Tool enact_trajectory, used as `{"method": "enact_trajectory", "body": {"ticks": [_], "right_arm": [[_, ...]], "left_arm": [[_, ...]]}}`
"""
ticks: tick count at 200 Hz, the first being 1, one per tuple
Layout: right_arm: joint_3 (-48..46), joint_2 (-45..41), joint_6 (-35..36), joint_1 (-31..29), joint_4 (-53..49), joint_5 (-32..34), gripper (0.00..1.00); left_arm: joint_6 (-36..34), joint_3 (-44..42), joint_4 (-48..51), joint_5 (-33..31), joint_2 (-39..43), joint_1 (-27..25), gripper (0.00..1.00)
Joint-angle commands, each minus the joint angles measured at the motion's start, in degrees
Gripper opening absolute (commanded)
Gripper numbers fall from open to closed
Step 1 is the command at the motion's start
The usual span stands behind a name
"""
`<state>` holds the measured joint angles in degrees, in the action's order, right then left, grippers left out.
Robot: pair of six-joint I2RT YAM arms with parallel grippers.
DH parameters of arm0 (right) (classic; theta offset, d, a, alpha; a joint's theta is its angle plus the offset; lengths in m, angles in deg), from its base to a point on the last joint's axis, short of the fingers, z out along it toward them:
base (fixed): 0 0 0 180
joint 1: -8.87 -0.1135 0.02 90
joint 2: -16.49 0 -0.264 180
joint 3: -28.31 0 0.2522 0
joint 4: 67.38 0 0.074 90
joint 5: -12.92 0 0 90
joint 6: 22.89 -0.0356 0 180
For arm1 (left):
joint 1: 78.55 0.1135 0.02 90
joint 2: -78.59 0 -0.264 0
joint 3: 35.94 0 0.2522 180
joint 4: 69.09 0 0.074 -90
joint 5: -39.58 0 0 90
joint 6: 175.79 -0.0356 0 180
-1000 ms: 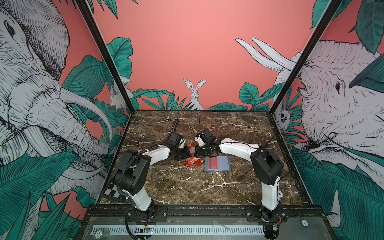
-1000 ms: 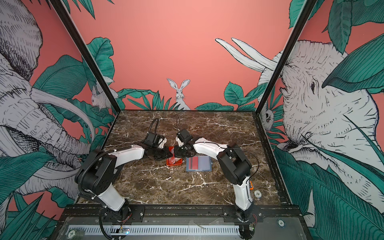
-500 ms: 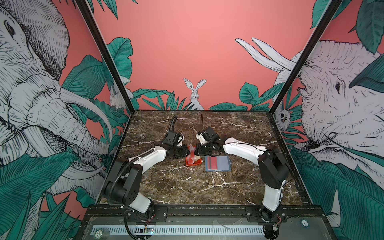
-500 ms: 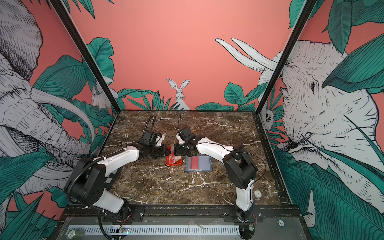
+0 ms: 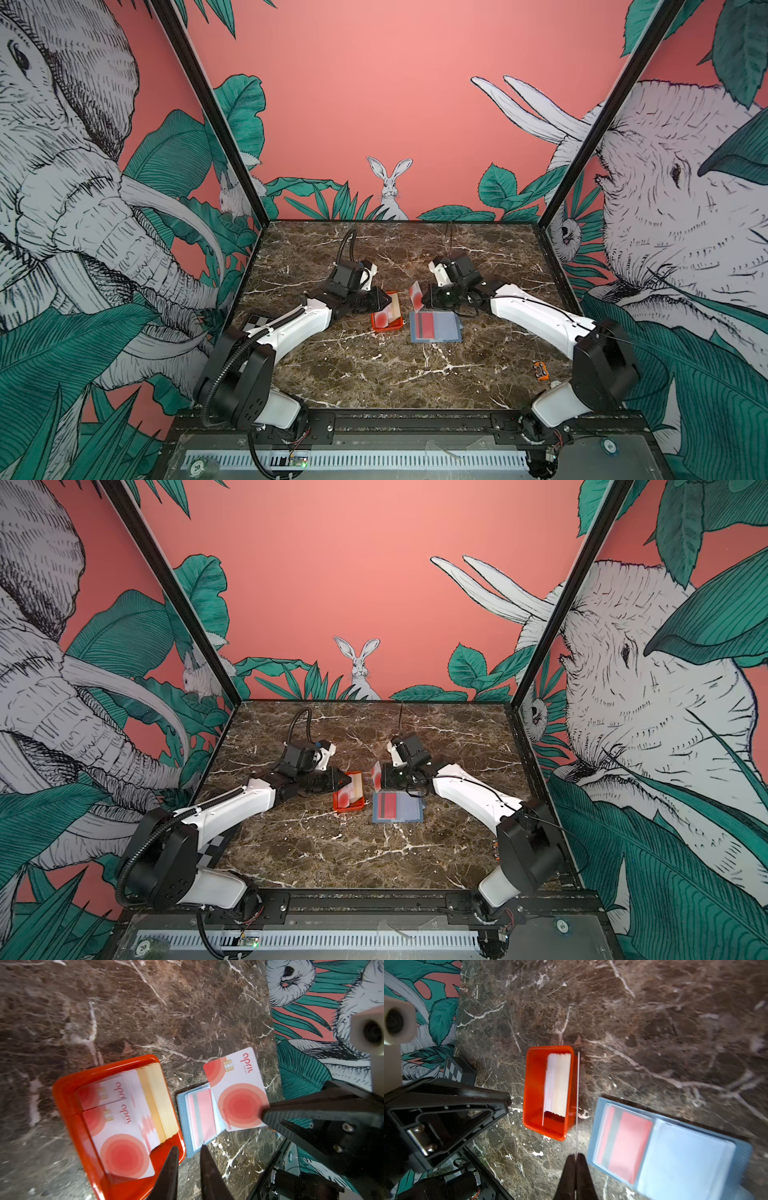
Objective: Put the credit cards into the card holder
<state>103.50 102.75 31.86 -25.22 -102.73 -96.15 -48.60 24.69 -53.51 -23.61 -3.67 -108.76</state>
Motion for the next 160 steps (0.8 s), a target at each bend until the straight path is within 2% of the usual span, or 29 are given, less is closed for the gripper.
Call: {"method": "enact_trajectory", "body": {"ticks": [1, 39, 71, 123, 160], "right_arm": [[-3.4, -4.3, 1.8, 2.8, 0.2, 0.0, 0.0], [-8.2, -11.5, 4.1, 9.3, 0.0, -4.6, 0.0], [-10.4, -16.2, 5.2, 14.7, 0.1, -10.5, 0.0], [-15.1, -19.4, -3.7, 19.6, 13.7, -22.3, 0.0], [-16.7, -18.7, -8.8, 20.2, 22.4, -27.6, 0.0]], "left_arm": [[6.2, -3.5, -14.5, 3.8, -0.5, -1.5, 0.22], [7.7, -2.5, -19.0, 2.0, -2.1, -4.3, 0.24], [9.4, -0.7, -21.9, 3.9, -4.5, -4.7, 0.26], [16.4, 0.7, -35.7, 8.1, -9.5, -5.7, 0.26], [18.5, 3.0, -38.9, 11.8, -11.9, -5.7, 0.28]]}}
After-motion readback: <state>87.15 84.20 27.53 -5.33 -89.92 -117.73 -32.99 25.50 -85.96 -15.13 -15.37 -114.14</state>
